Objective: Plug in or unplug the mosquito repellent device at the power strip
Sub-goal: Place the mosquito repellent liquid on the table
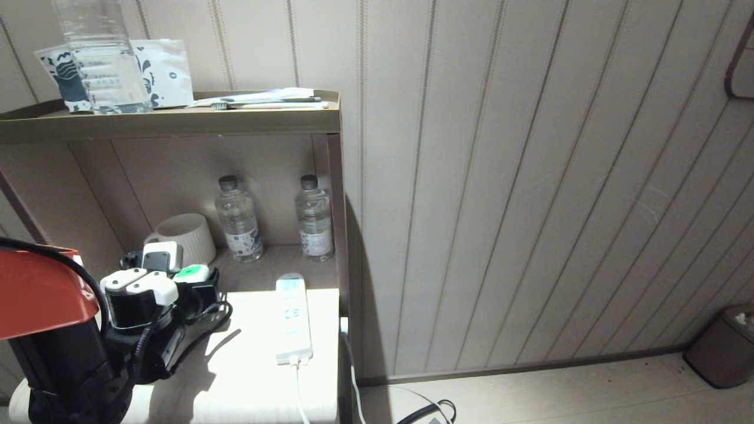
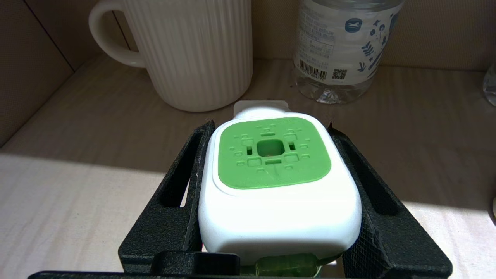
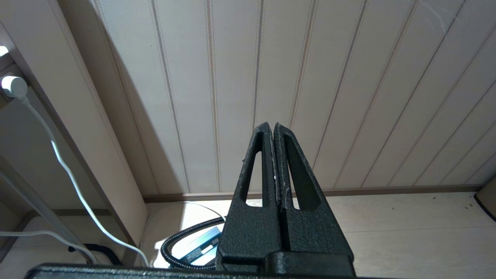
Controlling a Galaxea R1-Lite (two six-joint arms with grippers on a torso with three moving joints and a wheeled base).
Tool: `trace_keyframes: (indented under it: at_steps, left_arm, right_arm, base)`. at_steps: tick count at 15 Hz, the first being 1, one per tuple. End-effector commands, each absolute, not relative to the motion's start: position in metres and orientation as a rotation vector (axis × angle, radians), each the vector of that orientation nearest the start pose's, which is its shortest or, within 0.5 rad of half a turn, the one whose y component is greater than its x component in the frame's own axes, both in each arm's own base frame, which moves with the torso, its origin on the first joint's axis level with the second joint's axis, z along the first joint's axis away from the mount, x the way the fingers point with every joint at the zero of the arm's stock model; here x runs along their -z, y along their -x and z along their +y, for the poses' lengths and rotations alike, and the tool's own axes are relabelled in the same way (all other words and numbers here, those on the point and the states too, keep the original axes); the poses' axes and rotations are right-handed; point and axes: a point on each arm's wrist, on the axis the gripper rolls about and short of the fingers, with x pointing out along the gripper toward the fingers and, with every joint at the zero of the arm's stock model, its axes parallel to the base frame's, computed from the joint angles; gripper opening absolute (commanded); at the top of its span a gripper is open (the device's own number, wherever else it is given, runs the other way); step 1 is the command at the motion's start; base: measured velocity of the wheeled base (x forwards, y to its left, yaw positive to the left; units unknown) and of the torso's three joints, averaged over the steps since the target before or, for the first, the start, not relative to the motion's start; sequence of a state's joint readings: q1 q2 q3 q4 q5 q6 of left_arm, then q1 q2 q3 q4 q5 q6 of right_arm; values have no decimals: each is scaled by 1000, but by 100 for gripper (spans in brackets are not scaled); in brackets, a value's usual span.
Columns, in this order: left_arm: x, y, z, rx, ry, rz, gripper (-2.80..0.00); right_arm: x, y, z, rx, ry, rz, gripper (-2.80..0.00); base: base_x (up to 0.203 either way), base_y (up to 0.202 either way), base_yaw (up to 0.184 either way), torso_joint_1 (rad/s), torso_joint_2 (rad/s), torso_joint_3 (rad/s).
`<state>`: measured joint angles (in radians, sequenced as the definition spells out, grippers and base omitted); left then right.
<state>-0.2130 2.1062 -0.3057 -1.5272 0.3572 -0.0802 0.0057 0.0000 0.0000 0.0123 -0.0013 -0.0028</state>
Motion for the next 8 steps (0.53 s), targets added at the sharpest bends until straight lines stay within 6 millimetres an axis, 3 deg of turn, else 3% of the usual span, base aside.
trace_keyframes:
  at_steps: [1, 8]
  left_arm:
    - [-45, -279, -53, -151, 13, 227, -280]
    - [-47, -279, -53, -151, 16, 219, -280]
  right_arm:
    - [-74, 23, 0, -5, 3, 12, -280]
    - [-74, 23, 0, -5, 3, 12, -280]
  base:
    - [0, 0, 0, 0, 0, 0]
    - [0, 0, 0, 0, 0, 0]
